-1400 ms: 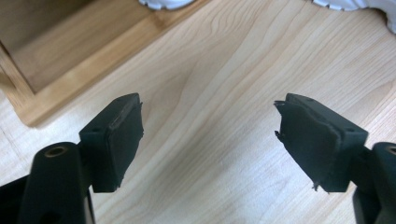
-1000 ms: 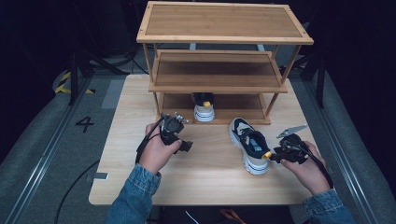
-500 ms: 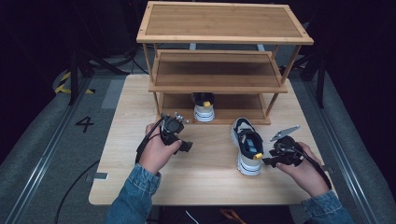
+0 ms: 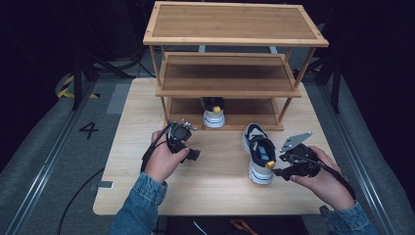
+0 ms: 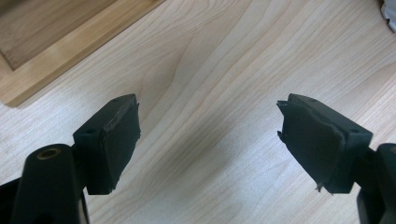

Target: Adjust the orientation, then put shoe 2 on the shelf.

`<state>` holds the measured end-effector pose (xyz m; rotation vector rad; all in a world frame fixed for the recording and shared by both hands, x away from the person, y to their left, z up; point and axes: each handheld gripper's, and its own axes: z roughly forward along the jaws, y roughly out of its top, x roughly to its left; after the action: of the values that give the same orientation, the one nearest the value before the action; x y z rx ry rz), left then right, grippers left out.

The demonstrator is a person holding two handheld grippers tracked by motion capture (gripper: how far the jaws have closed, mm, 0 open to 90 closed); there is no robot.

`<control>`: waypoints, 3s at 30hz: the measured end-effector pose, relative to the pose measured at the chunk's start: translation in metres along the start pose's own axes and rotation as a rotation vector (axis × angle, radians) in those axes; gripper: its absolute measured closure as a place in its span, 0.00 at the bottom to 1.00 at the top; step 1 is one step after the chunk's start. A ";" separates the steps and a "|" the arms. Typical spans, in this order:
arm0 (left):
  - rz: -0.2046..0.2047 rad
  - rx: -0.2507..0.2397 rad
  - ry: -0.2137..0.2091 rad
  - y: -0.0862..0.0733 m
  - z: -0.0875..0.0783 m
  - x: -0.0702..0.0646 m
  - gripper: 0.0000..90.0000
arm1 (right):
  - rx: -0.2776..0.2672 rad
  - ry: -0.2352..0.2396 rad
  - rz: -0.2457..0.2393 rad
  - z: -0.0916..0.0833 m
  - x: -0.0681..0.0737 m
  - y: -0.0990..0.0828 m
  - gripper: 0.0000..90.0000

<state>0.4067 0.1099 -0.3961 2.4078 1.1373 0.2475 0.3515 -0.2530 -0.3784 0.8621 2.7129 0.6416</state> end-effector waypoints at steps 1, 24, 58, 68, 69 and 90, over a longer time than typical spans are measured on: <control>0.001 -0.003 0.002 -0.001 0.000 0.001 0.22 | -0.002 0.004 -0.007 0.001 0.001 0.002 0.46; -0.096 0.014 0.043 -0.047 -0.021 0.018 0.22 | 0.031 0.114 -0.088 0.039 -0.001 0.039 0.53; -0.174 0.011 0.067 -0.072 -0.038 0.037 0.22 | 0.046 0.174 -0.037 0.043 -0.016 0.073 0.78; -0.187 0.016 0.076 -0.080 -0.042 0.045 0.22 | 0.059 0.151 -0.050 0.065 -0.047 0.114 0.78; -0.189 0.017 0.077 -0.080 -0.042 0.045 0.22 | 0.062 0.145 -0.053 0.067 -0.048 0.117 0.78; -0.183 0.023 0.056 -0.079 -0.037 0.048 0.21 | 0.043 0.084 -0.111 0.098 -0.070 0.153 0.61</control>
<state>0.3707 0.2025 -0.4030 2.3113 1.3827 0.2444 0.5160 -0.1496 -0.3875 0.7026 2.8354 0.6119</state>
